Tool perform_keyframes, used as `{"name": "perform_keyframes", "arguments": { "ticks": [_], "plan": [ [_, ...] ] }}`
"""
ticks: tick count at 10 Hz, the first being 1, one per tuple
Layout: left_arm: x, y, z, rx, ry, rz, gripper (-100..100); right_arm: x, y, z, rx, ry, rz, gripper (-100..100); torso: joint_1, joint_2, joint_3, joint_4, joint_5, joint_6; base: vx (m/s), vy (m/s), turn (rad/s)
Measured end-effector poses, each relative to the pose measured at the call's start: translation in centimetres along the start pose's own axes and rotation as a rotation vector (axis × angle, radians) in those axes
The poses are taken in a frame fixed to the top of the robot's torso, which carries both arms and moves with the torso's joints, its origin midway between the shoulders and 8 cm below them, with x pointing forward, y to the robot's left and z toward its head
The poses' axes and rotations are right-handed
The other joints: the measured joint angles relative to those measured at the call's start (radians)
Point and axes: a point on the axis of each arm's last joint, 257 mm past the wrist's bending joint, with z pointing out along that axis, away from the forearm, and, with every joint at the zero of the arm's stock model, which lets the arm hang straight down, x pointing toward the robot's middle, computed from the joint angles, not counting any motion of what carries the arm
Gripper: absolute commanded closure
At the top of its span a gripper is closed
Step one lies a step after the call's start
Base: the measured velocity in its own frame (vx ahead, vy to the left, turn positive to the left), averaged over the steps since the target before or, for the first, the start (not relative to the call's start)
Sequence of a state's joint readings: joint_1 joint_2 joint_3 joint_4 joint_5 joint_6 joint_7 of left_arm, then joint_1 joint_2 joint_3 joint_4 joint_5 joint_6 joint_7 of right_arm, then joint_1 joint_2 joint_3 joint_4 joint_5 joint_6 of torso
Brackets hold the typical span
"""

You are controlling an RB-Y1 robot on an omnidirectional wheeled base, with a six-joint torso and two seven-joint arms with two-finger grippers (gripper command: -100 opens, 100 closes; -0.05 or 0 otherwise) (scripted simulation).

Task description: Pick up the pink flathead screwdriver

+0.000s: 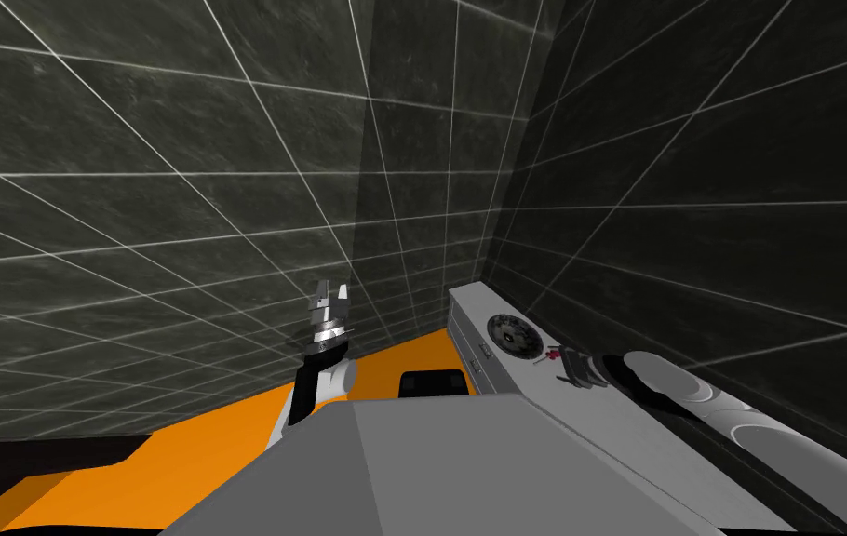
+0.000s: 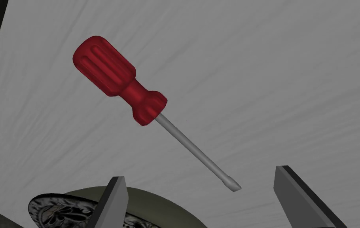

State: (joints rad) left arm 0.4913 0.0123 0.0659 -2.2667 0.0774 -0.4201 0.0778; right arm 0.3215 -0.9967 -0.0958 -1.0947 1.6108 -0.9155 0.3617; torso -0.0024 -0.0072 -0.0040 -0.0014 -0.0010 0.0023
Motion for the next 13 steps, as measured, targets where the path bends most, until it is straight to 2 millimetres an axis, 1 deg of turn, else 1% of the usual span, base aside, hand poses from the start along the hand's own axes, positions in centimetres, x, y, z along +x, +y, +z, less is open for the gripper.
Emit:
{"name": "perform_keyframes", "arguments": {
  "ticks": [2, 3, 4, 6, 7, 8, 11, 13],
  "plan": [
    [0.0, 0.0, 0.0, 0.000, 0.000, 0.000, 0, 2.2, 1.1, -0.2, -0.044, 0.053, 0.003, -100, -0.001, 0.000, 0.000, 0.000, 0.000, -0.001, 0.038, -0.051, 0.297],
    [0.0, 0.0, 0.0, 0.000, 0.000, 0.000, 0, 3.3, 2.2, -0.2, -0.072, 0.079, 0.005, -100, -0.001, -0.001, 0.000, 0.000, 0.000, 0.000, 0.050, -0.057, 0.164],
    [0.0, 0.0, 0.0, 0.000, 0.000, 0.000, 0, 4.3, 3.1, -0.3, -0.098, 0.102, 0.008, -100, -0.002, -0.001, 0.000, 0.000, 0.000, 0.000, 0.028, -0.036, 0.053],
    [0.0, 0.0, 0.0, 0.000, 0.000, 0.000, 0, 5.5, 3.8, -0.7, -0.123, 0.122, 0.019, -100, 0.001, 0.001, 0.000, 0.000, 0.000, 0.000, 0.014, -0.013, 0.053],
    [0.0, 0.0, 0.0, 0.000, 0.000, 0.000, 0, 5.6, 3.8, -0.7, -0.126, 0.123, 0.017, 0, 0.002, 0.002, 0.001, 0.000, 0.000, 0.000, 0.000, 0.000, 0.000],
    [0.0, 0.0, 0.0, 0.000, 0.000, 0.000, 0, 5.6, 3.8, -0.7, -0.126, 0.123, 0.017, -100, 0.002, 0.002, 0.001, 0.000, 0.001, 0.000, -0.078, -0.015, 0.243],
    [0.0, 0.0, 0.0, 0.000, 0.000, 0.000, 0, 6.2, 4.0, 0.1, -0.111, 0.136, 0.087, -100, 0.001, 0.014, 0.008, 0.003, 0.000, 0.000, -0.178, -0.038, 0.309],
    [0.0, 0.0, 0.0, 0.000, 0.000, 0.000, 0, 6.7, 4.0, 0.7, -0.098, 0.148, 0.142, -100, -0.001, 0.014, 0.008, 0.003, 0.000, 0.000, -0.175, -0.030, 0.279]
  ]
}}
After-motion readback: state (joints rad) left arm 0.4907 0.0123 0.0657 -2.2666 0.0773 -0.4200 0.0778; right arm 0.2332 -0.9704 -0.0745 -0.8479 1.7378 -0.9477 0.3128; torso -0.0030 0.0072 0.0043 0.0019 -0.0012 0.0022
